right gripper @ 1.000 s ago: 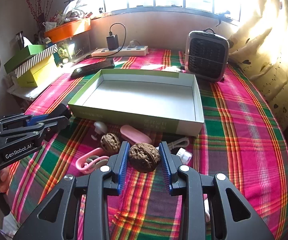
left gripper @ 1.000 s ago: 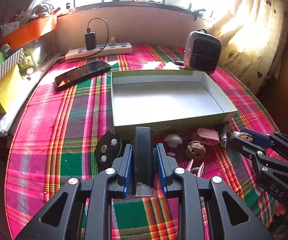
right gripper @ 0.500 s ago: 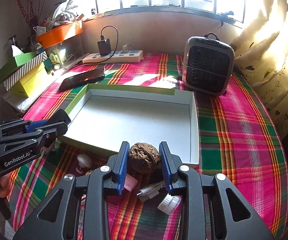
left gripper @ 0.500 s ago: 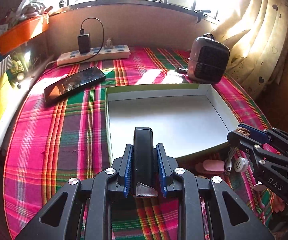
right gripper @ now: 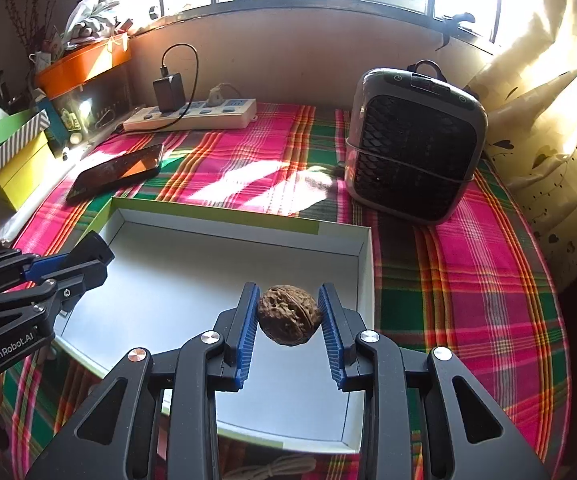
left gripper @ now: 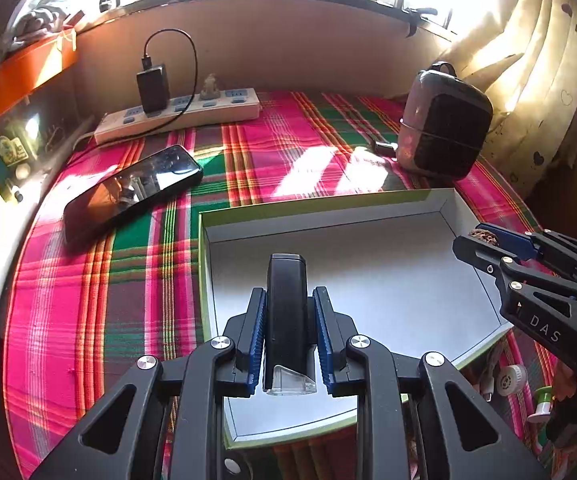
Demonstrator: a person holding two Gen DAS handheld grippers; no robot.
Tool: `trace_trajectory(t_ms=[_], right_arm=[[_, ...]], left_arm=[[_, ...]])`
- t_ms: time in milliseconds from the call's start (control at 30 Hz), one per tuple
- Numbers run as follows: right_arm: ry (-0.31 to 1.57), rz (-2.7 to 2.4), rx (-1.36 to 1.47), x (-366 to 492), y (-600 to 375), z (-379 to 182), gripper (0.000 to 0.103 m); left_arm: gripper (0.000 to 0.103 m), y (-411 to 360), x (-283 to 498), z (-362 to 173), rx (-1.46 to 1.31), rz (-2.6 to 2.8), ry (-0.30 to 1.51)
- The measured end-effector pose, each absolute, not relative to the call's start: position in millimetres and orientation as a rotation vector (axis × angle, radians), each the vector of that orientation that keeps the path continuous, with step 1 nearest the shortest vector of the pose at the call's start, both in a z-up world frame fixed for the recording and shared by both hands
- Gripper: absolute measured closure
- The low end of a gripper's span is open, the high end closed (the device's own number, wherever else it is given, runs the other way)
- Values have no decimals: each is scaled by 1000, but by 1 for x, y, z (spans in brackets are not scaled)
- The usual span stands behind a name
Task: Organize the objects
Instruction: 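Carry the flashlight and walnut into the white box and open both tools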
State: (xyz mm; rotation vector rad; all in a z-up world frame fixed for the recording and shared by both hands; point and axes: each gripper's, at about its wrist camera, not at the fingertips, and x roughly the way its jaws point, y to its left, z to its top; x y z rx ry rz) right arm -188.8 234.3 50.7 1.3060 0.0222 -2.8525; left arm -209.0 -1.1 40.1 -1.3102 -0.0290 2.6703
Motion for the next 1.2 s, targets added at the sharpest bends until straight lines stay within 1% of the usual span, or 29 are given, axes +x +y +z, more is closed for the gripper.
trace_trajectory(t_ms=[167, 300, 433, 600, 1200], right_arm=[[36, -2853, 1335, -208, 238, 43, 71], [37, -2834, 1354, -219, 241, 38, 71], [65, -2828, 1370, -225, 239, 35, 71], [84, -2818, 1400, -231, 236, 30, 71], [116, -2811, 1468, -239, 234, 25, 71]], left_arm=[[82, 2, -226, 33, -1340, 2663, -34], [82, 5, -234, 30, -1340, 2671, 4], [82, 3, -242, 23, -1364, 2664, -14], [82, 5, -244, 21, -1362, 2669, 12], [81, 4, -251, 14, -1384, 2648, -3]])
